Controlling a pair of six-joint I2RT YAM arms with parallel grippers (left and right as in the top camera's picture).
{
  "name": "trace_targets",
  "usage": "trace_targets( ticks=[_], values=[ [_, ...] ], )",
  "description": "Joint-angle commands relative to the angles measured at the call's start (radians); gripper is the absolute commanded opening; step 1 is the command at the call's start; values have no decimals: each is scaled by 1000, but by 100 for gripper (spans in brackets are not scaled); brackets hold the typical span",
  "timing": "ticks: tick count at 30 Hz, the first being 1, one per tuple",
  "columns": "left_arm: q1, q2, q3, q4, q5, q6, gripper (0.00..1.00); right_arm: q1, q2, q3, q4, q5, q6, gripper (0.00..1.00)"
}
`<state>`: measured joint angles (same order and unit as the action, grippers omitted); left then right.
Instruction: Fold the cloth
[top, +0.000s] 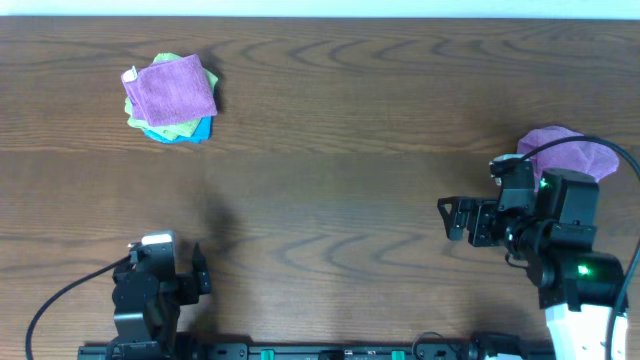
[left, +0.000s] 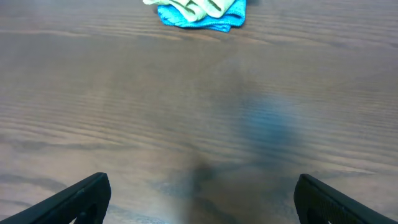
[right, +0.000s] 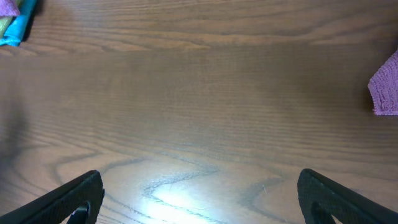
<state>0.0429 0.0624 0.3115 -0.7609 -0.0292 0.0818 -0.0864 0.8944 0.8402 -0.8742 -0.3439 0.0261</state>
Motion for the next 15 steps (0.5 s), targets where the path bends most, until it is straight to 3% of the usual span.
trace_targets(
  ticks=[1,15],
  values=[
    [-5,-30,-29,-11,3,27,95,-8,-3,0,-2,-3,10,99],
    [-5,-59,-80,-25,0,27,95,-8,-3,0,-2,-4,11,99]
  ],
)
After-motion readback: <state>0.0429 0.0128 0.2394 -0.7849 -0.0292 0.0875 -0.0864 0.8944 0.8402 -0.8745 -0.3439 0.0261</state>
